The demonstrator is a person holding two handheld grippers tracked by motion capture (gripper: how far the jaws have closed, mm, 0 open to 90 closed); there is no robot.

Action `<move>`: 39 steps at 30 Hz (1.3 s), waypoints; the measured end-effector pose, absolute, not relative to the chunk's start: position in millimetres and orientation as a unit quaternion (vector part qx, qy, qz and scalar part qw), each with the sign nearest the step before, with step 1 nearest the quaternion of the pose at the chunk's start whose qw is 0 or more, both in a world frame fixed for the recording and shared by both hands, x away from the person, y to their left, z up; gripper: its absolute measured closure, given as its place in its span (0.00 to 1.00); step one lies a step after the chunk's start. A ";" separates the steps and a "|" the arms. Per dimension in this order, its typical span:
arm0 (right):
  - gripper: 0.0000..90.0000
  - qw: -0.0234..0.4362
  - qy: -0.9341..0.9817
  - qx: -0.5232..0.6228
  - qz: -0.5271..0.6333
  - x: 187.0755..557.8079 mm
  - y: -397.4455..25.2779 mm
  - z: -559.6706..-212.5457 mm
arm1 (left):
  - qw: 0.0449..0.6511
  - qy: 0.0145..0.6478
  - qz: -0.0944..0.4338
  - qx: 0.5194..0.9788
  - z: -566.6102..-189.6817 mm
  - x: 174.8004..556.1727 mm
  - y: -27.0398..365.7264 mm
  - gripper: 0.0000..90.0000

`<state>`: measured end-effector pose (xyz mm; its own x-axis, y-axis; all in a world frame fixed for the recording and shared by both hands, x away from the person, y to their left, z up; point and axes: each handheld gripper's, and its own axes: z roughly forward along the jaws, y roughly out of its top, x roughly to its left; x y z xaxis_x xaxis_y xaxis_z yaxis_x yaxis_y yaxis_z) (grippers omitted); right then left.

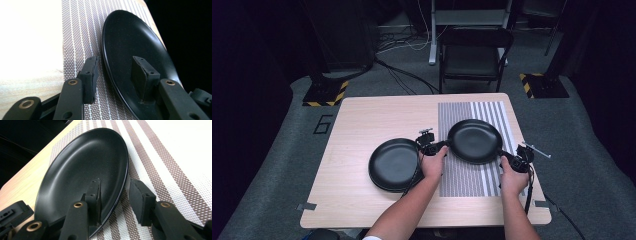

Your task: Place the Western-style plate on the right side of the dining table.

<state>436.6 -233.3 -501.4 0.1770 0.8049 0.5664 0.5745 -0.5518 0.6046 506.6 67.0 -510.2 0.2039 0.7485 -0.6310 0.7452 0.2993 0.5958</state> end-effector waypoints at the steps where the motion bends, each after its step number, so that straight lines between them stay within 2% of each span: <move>1: 0.69 0.131 0.459 0.756 0.449 435.8 -233.8 -501.1 | 0.503 0.628 0.001 0.594 -509.6 506.4 68.9 0.63; 25: 0.66 0.133 0.474 0.727 0.479 408.5 -233.9 -481.1 | 0.534 0.617 0.003 0.578 -490.5 496.1 111.3 0.62; 28: 0.66 0.131 0.471 0.726 0.483 404.6 -235.0 -480.9 | 0.542 0.623 -0.004 0.564 -487.1 494.4 122.6 0.62; 39: 0.65 0.130 0.479 0.715 0.493 392.9 -234.7 -475.7 | 0.553 0.620 0.023 0.556 -472.6 487.4 159.3 0.62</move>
